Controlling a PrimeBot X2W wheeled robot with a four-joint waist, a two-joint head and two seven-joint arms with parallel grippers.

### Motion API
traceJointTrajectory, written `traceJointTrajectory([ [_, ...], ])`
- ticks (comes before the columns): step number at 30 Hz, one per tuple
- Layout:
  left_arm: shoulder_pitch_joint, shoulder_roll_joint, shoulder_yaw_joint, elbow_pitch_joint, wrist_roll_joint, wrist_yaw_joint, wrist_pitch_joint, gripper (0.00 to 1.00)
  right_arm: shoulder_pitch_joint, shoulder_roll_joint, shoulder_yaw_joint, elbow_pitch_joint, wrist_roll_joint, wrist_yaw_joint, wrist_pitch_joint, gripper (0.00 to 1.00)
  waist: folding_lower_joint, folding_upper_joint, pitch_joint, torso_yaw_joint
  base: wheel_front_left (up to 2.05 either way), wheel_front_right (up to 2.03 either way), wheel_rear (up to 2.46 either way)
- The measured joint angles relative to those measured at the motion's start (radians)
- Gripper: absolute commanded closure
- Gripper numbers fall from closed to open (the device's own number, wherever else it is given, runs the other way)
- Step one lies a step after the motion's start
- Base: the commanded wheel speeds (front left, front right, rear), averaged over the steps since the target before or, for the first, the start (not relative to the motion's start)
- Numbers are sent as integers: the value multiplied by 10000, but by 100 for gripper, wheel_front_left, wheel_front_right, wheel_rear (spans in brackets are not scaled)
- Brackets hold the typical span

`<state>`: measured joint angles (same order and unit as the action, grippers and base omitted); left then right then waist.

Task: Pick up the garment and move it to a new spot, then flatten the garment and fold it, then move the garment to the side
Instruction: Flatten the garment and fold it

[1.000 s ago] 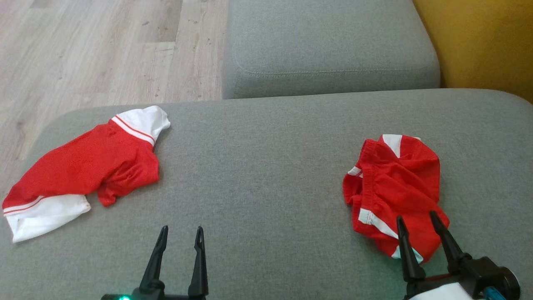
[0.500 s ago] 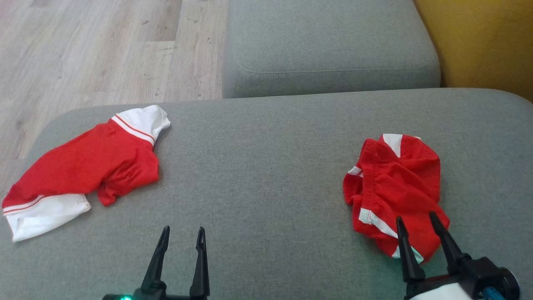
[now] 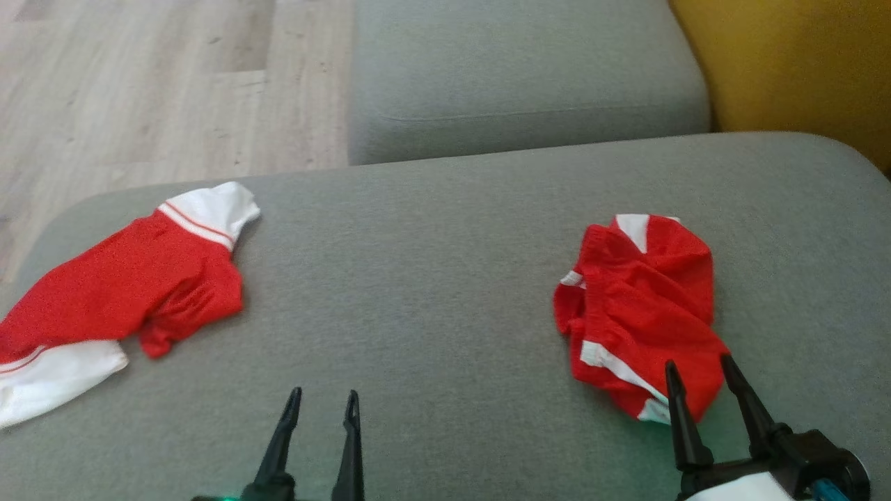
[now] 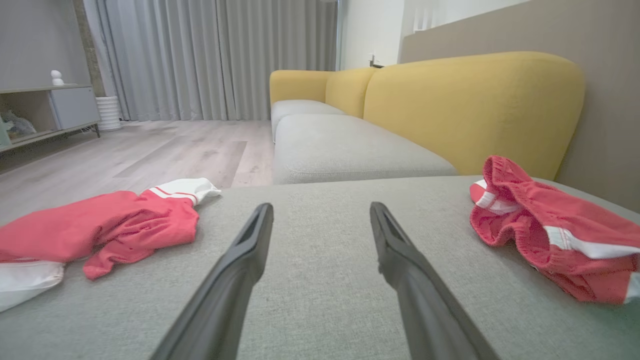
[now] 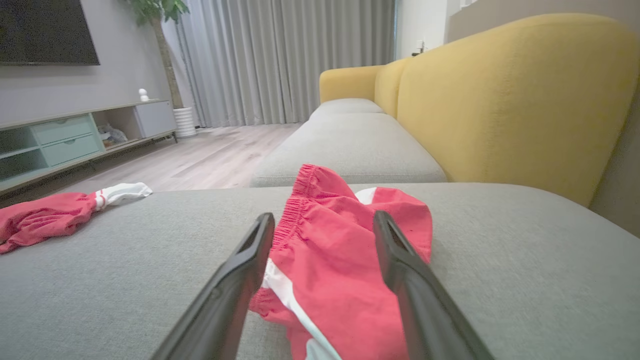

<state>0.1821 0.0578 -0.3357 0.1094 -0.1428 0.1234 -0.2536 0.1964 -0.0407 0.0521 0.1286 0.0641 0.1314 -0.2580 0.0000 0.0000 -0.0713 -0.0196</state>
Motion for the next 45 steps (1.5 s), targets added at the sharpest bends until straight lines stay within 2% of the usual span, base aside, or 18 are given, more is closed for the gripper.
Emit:
traceJointTrajectory([
  [6, -988, -4, -1016, 901, -334, -297, 0, 0, -25, -4, -10, -61, 59, 0, 0, 0, 0, 0, 224, -816, 0, 0, 0],
  [14, -3297, -23, -3156, 2738, -1012, -957, 0, 0, -98, -6, 13, -182, -25, 0, 0, 0, 0, 0, 780, -2201, 0, 0, 0],
  [25, -5465, -56, -4451, 5290, -2562, -700, 0, 0, -744, -6, 209, -196, 150, 0, 0, 0, 2, 0, 1814, -4031, 0, 0, 0],
  [31, -5855, -56, -4851, 5722, -3244, -617, 0, 0, -800, -6, 224, -151, 226, 0, 0, 0, 2, 0, 2134, -4592, 0, 0, 0],
  [32, -5886, -54, -4901, 5703, -3256, -617, 0, 41, -820, -6, 222, -146, 226, 0, 0, 0, 2, 0, 2146, -4633, 0, 0, 0],
  [33, -5900, -50, -4964, 5651, -3256, -617, 0, 92, -831, -6, 222, -144, 228, 0, 0, 0, 2, 0, 2137, -4654, 0, 0, 0],
  [34, -5905, -52, -5039, 5578, -3256, -621, 0, 100, -831, -6, 222, -142, 226, 0, 0, 0, 2, 0, 2109, -4661, 0, 0, 0],
  [39, -5907, -52, -5081, 4905, -3254, -644, 0, 100, -828, -6, 228, -104, 226, 0, 0, 0, 0, 0, 1921, -4681, 0, 0, 0],
  [45, -6432, -54, -5542, 3847, -3262, -1214, 0, 100, -809, -6, 242, -15, 205, 0, 0, 0, 0, 0, 1470, -4720, 0, 0, 0],
])
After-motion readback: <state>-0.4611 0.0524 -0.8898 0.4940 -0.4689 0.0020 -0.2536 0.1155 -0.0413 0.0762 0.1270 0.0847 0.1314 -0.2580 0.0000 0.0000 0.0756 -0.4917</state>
